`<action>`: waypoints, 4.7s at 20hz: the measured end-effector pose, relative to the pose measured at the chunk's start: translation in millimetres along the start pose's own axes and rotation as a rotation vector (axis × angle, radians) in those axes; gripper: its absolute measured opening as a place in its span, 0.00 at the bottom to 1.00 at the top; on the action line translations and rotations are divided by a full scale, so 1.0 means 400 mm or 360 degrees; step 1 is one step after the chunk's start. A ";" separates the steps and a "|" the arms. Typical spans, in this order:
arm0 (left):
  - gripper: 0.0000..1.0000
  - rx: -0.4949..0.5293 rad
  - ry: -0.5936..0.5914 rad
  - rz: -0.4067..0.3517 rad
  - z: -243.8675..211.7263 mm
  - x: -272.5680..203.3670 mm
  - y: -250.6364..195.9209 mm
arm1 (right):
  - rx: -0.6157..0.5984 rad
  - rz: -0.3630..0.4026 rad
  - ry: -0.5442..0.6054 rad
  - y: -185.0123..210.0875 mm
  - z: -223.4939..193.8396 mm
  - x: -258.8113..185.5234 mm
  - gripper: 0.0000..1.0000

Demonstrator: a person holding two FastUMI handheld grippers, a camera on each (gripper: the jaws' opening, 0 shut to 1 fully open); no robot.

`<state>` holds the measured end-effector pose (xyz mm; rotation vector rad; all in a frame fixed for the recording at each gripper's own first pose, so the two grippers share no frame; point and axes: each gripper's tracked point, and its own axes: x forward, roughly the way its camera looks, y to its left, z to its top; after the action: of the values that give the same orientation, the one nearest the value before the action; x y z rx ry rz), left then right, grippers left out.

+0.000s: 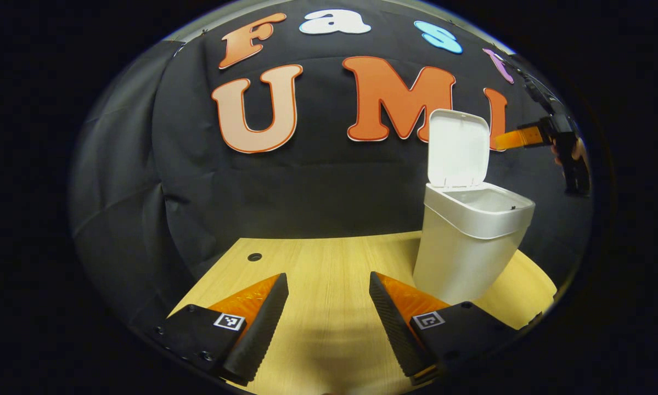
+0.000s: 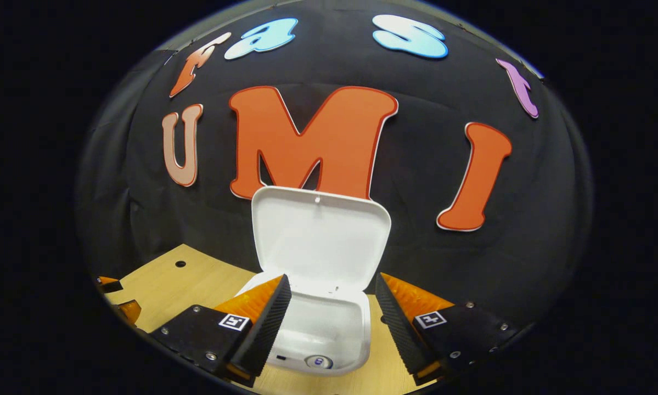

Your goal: Press the lid of the desktop garbage bin to open it, pick up the crumpled paper on the desktop and throw it into the bin, then pick up the pop can on the desktop and drop it into the bin, and finally close the garbage bin lid.

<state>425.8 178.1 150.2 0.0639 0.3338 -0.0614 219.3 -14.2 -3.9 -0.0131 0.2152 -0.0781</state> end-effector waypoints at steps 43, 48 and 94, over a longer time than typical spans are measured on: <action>0.96 -0.0127 0.0015 0.0161 -0.041 0.003 0.136 | 0.0244 0.0142 0.0234 0.081 0.038 0.118 0.94; 0.95 -0.0123 0.0007 0.0138 -0.036 0.002 0.124 | 0.0221 0.0177 0.0355 0.116 -0.063 0.078 0.94; 0.95 0.0044 -0.0062 0.0022 0.037 -0.014 0.020 | 0.0117 0.0142 0.0164 0.174 -0.273 -0.091 0.93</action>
<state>425.9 185.3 166.2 0.0920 0.2936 -0.0534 165.8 57.7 -104.3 0.0737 0.3158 0.0023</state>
